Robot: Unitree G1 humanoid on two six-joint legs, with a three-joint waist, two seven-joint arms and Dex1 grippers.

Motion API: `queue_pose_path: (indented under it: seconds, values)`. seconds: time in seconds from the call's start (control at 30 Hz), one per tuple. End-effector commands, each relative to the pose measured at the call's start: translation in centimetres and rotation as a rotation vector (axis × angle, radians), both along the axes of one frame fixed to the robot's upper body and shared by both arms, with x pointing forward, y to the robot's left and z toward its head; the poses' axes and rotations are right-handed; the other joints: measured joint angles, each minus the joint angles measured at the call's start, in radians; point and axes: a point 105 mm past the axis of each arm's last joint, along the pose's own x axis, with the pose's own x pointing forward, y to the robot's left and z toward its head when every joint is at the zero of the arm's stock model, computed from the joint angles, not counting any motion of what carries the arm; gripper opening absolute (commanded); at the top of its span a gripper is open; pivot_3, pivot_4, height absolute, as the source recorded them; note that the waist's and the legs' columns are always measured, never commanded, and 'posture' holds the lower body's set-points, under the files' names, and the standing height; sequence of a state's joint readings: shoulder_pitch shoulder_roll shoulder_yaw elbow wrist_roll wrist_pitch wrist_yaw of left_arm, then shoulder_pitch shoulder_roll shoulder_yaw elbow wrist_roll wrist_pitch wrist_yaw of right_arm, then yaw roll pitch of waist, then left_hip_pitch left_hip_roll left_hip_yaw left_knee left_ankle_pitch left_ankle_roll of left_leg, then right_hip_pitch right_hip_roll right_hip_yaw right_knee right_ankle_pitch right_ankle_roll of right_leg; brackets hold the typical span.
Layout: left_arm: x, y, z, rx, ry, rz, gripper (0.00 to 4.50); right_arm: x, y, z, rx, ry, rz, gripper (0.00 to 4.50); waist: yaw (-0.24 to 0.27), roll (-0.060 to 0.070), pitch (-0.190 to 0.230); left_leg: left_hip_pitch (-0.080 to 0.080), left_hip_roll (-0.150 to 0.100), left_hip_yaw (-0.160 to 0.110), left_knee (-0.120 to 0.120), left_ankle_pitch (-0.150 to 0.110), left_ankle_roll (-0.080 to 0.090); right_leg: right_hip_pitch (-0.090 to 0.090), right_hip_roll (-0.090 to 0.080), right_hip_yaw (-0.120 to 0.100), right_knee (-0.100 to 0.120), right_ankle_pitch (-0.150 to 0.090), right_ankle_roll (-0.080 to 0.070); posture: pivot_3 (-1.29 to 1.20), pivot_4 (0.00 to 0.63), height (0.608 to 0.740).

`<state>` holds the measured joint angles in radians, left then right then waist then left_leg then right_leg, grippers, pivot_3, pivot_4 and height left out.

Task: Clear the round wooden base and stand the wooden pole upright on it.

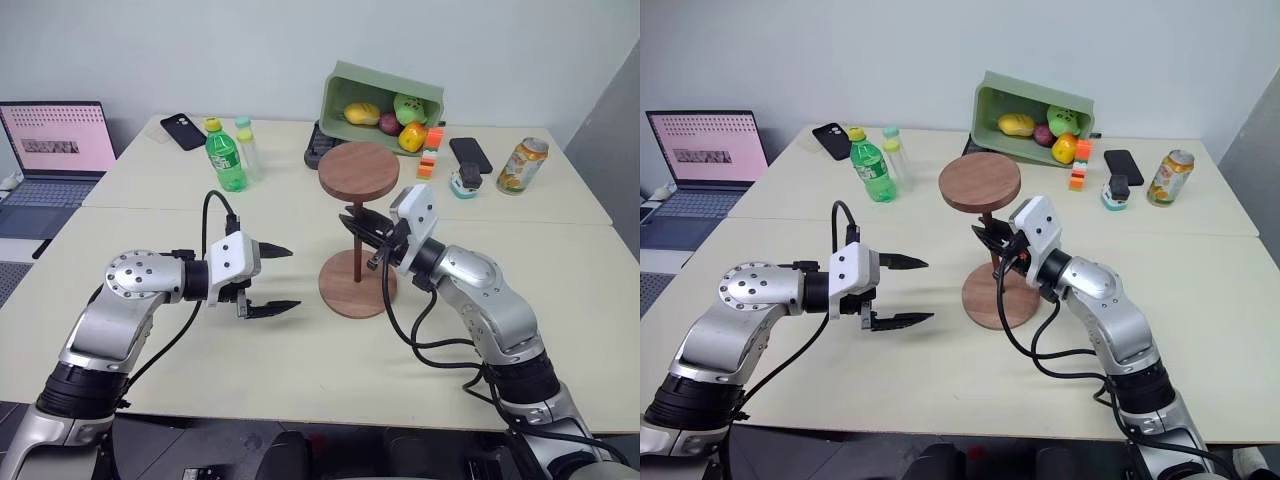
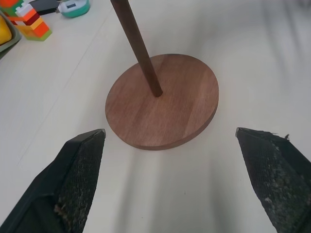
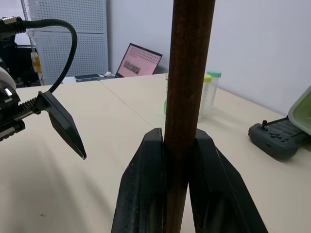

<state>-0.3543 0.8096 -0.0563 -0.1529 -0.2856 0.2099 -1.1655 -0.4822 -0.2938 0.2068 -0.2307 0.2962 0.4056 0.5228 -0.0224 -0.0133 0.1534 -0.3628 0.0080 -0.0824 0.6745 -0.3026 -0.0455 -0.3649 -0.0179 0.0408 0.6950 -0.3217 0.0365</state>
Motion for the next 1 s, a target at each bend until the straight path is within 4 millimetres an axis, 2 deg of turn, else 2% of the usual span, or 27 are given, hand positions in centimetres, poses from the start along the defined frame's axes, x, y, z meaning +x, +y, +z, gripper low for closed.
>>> queue_pose_path:
  seconds: [0.03, 0.13, 0.33, 0.53, 0.57, 0.6, 0.7, 0.83, 0.93, 1.0]
  values:
    - [0.0, -0.3, 1.0, -0.004, -0.048, -0.009, 4.50, 1.6, -4.1, -8.4, -0.182, 0.295, -0.192, 0.24, 0.000, 0.000, 0.000, 0.000, 0.000, 0.000, 0.000, 0.000, 0.000, 0.000, 0.000, 0.000, 0.000, 0.000, 0.000, 0.00, 0.150, 0.740]
    - [0.0, -0.3, 1.0, -0.007, -0.047, -0.009, 4.50, 1.3, -3.9, -8.0, -0.162, 0.287, -0.177, 0.24, 0.000, 0.000, -0.001, 0.001, 0.000, -0.002, 0.000, 0.000, 0.000, 0.002, 0.000, 0.000, -0.003, 0.000, 0.000, 0.00, 0.150, 0.740]
    - [0.1, -0.6, 1.4, -0.024, -0.047, -0.013, 4.50, -0.3, -1.6, -5.3, -0.092, 0.213, -0.040, 0.24, 0.000, 0.001, -0.001, 0.005, 0.000, -0.004, -0.006, 0.000, 0.000, 0.009, 0.000, -0.002, -0.011, 0.000, 0.000, 0.00, 0.150, 0.740]
    - [0.2, -0.6, 1.4, -0.023, -0.049, -0.017, 4.50, -1.0, -0.6, -4.2, -0.092, 0.169, 0.010, 0.24, -0.005, 0.001, 0.000, 0.003, 0.001, -0.003, -0.013, 0.000, 0.000, 0.005, 0.000, -0.001, -0.015, 0.000, 0.000, 0.00, 0.150, 0.740]
    - [0.2, -0.6, 1.5, -0.023, -0.049, -0.017, 4.50, -1.2, -0.4, -4.0, -0.094, 0.161, 0.024, 0.95, -0.005, 0.002, 0.000, 0.000, 0.001, -0.002, -0.013, 0.000, 0.000, 0.002, -0.001, -0.001, -0.015, 0.000, 0.000, 0.00, 0.150, 0.740]
    - [0.2, -0.6, 1.5, -0.023, -0.050, -0.018, 4.50, -1.4, -0.3, -3.9, -0.096, 0.155, 0.033, 1.02, -0.005, 0.001, 0.000, -0.001, 0.001, -0.002, -0.013, 0.000, 0.000, 0.001, -0.001, -0.001, -0.015, 0.000, 0.000, 0.00, 0.150, 0.740]
    - [0.2, -0.7, 1.5, -0.025, -0.054, -0.020, 4.50, -1.7, 0.0, -3.8, -0.105, 0.148, 0.056, 1.84, -0.006, 0.002, 0.010, -0.006, 0.001, 0.000, -0.012, 0.000, 0.000, -0.006, -0.001, 0.000, -0.013, 0.000, 0.000, 0.00, 0.150, 0.740]
    - [0.2, -0.8, 1.6, -0.030, -0.056, -0.023, 4.50, -1.8, 0.1, -3.7, -0.112, 0.144, 0.064, 2.55, -0.014, 0.003, 0.011, -0.019, 0.002, 0.002, -0.010, 0.000, -0.001, -0.020, -0.001, 0.000, -0.011, 0.001, 0.000, 0.00, 0.150, 0.740]
    - [0.2, -0.9, 1.7, -0.033, -0.058, -0.024, 4.50, -2.0, 0.0, -3.7, -0.124, 0.136, 0.074, 3.25, -0.013, 0.003, 0.011, -0.021, 0.003, 0.002, -0.012, 0.000, -0.001, -0.023, -0.001, -0.001, -0.012, 0.001, 0.000, 0.00, 0.150, 0.740]
    - [0.2, -0.9, 1.8, -0.042, -0.061, -0.022, 4.50, -2.1, -0.1, -3.7, -0.137, 0.131, 0.081, 3.25, -0.012, 0.003, 0.011, -0.021, 0.003, 0.002, -0.012, 0.000, -0.001, -0.023, -0.001, 0.000, -0.012, 0.001, 0.000, 0.00, 0.150, 0.740]
